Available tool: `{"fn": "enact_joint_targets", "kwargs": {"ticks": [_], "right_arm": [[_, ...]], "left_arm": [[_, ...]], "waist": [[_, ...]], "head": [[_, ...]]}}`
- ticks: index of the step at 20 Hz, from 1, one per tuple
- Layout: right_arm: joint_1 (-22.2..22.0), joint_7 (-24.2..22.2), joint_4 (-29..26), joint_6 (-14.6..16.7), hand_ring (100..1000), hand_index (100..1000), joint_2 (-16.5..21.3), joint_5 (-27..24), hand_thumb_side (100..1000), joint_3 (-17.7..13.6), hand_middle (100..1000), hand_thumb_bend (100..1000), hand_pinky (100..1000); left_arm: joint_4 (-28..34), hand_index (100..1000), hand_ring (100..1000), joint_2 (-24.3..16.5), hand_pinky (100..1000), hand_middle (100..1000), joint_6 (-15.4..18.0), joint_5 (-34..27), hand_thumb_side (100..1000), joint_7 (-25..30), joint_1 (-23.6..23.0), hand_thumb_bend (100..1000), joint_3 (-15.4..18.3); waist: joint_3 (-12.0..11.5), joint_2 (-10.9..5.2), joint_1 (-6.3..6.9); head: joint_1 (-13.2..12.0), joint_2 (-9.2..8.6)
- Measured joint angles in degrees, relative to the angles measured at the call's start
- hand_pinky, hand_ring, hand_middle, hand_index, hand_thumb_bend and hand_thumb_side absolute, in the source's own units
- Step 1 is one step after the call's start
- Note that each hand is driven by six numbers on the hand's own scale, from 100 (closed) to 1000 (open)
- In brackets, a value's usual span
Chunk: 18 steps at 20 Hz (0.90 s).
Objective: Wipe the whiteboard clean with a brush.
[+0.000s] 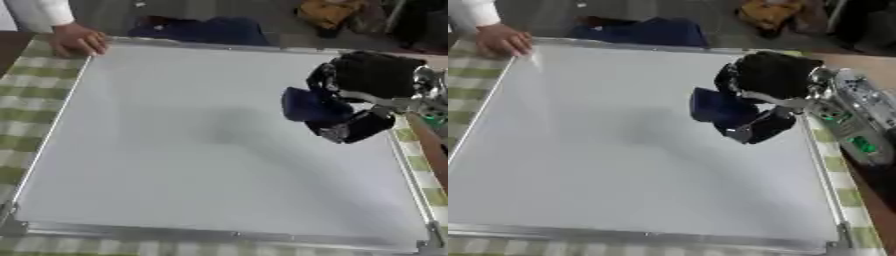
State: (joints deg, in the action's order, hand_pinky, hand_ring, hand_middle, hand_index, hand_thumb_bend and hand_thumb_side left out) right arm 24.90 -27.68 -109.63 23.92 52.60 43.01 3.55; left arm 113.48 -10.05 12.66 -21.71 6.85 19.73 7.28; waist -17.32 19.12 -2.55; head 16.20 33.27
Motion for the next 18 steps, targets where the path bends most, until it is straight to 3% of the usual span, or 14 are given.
{"fn": "enact_joint_targets", "kwargs": {"ticks": [9,18], "right_arm": [[5.73,-5.93,-0.91,1.16,326,408,-6.26,-0.19,427,3.43,123,100,282],[7.9,-7.7,4.44,2.23,335,414,-13.49,6.75,422,6.12,132,100,285]], "left_arm": [[0.0,516,612,-0.01,520,576,-0.37,-0.16,1000,-0.62,-0.31,104,0.0],[0.0,516,612,-0.02,519,576,-0.56,-0.22,1000,-0.88,-0.38,105,-0.01]], "waist": [[0.02,-1.49,-0.38],[-0.27,-1.65,-0.92]], "head": [[1.12,1.47],[1.03,2.16]]}}
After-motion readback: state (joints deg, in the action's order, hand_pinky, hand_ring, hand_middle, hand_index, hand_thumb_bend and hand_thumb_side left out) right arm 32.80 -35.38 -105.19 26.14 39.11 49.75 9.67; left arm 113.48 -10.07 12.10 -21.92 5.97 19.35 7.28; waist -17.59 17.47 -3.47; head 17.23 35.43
